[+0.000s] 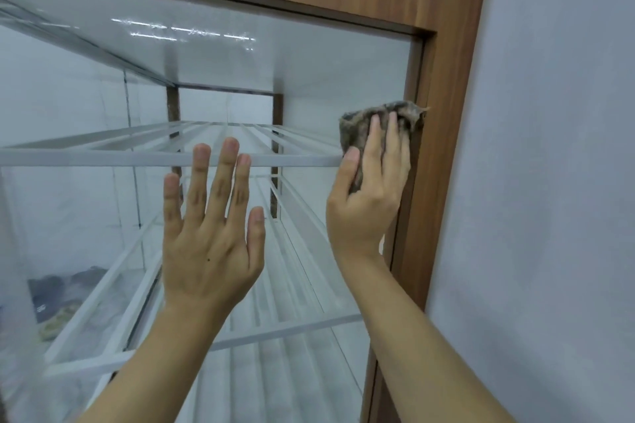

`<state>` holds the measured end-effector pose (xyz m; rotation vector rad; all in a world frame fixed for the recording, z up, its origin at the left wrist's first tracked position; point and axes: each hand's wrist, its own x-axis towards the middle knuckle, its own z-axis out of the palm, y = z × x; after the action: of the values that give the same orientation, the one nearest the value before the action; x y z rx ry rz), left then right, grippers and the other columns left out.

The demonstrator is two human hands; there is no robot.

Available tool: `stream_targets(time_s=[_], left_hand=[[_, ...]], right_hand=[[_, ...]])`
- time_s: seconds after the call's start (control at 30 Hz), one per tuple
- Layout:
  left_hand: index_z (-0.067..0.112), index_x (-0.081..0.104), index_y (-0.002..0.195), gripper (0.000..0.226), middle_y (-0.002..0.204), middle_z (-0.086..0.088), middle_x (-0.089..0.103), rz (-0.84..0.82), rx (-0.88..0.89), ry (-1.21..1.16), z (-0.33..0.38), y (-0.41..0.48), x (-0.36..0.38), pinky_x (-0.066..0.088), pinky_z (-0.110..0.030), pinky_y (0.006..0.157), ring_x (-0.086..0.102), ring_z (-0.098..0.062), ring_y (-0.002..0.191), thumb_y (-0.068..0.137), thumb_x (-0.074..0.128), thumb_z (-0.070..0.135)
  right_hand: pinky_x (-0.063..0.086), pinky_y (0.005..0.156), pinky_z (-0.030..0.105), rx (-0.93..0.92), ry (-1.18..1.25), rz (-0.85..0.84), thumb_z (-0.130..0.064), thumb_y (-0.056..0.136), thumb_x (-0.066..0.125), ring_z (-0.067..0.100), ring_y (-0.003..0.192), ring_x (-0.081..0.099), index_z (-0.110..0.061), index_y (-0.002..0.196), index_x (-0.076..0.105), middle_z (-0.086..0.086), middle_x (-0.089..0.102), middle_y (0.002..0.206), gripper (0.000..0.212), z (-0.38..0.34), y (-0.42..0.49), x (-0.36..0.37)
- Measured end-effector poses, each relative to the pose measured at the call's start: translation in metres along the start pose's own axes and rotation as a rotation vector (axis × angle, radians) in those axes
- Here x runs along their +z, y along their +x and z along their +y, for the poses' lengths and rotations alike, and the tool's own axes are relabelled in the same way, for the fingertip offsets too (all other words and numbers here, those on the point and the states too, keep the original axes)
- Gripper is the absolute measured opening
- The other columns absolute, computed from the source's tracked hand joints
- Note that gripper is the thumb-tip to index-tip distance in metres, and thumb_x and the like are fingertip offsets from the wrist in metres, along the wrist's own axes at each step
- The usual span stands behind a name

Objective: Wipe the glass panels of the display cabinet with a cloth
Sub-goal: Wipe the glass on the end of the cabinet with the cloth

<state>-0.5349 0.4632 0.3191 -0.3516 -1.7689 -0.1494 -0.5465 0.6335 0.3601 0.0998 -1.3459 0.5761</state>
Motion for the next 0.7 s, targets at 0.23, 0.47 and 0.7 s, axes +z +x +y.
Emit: stream_targets(time_s=[0.23, 0.47, 0.7], left_hand=[[0.008, 0.015, 0.161, 0.06, 0.169, -0.008, 0.011, 0.023, 0.003, 0.001, 0.001, 0.0, 0.001, 0.002, -0.051, 0.126, 0.005, -0.029, 0.157, 0.106, 0.025, 0.033], [0.006, 0.019, 0.159, 0.057, 0.168, -0.01, 0.015, 0.044, 0.02, -0.146, -0.002, 0.001, -0.005, 0.001, -0.047, 0.127, 0.01, -0.028, 0.156, 0.106, 0.025, 0.024], [-0.002, 0.024, 0.156, 0.055, 0.165, -0.017, 0.022, 0.1, -0.05, -0.113, -0.069, -0.019, -0.025, 0.01, -0.051, 0.126, 0.014, -0.03, 0.155, 0.105, 0.031, 0.017]], right_hand=[[0.036, 0.116, 0.052, -0.06, -0.094, -0.255, -0.017, 0.105, 0.043, 0.034, 0.145, 0.035, 0.004, 0.14, 0.047, 0.013, 0.036, 0.158, 0.042, 0.043, -0.145, -0.073], [0.034, 0.118, 0.049, 0.009, -0.01, 0.027, -0.013, 0.102, 0.05, 0.038, 0.143, 0.04, 0.002, 0.139, 0.054, 0.021, 0.048, 0.149, 0.04, -0.029, 0.011, 0.016], [0.04, 0.106, 0.062, -0.156, -0.106, -0.299, -0.022, 0.106, 0.044, 0.041, 0.137, 0.045, 0.001, 0.141, 0.049, 0.008, 0.038, 0.158, 0.042, 0.016, -0.148, -0.058]])
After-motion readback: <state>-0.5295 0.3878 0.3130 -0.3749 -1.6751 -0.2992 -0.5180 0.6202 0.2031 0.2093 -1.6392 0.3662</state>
